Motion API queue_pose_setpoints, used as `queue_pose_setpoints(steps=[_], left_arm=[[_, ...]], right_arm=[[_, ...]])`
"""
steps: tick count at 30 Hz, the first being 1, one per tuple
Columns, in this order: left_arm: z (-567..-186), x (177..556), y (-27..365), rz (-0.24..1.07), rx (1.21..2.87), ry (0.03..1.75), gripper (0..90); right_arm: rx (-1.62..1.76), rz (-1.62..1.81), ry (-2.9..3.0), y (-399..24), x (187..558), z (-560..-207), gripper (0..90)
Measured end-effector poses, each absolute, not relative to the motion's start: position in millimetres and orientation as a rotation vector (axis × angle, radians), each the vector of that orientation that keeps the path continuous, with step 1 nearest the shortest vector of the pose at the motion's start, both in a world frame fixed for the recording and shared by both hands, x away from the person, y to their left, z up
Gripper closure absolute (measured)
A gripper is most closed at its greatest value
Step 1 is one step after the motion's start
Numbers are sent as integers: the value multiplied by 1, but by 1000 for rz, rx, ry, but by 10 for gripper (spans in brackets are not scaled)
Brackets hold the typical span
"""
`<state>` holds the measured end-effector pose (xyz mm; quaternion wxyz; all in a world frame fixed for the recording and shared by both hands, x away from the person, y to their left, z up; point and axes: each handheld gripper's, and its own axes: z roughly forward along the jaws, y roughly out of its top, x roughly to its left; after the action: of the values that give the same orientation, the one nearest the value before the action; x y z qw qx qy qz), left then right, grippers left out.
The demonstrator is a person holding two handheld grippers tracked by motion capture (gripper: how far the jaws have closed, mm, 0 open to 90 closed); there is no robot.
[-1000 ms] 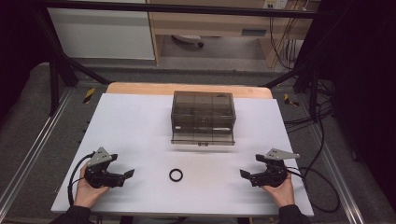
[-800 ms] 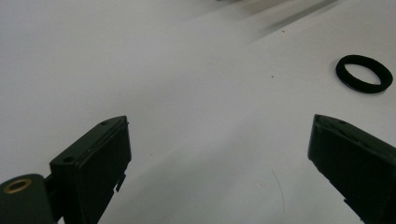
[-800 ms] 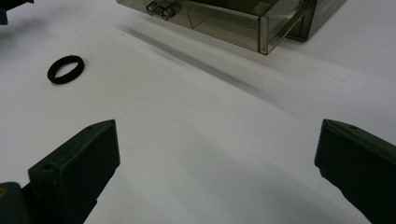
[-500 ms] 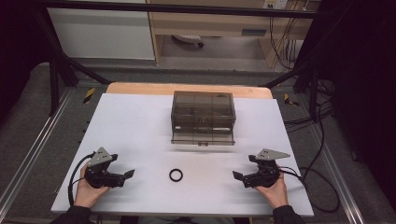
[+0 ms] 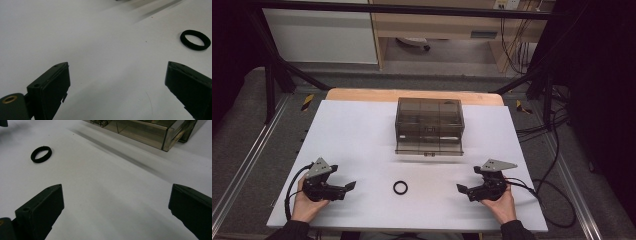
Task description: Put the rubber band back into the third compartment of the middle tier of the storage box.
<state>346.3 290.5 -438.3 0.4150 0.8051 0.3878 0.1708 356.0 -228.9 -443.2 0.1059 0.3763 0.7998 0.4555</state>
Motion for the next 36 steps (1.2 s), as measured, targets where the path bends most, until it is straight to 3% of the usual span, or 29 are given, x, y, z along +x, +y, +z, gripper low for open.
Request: queue_pose_setpoints(steps=[36], left_arm=[[-438, 345, 291, 441, 2023, 974, 57]], right_arm=[[1046, 1345, 2429, -186, 359, -441, 10]])
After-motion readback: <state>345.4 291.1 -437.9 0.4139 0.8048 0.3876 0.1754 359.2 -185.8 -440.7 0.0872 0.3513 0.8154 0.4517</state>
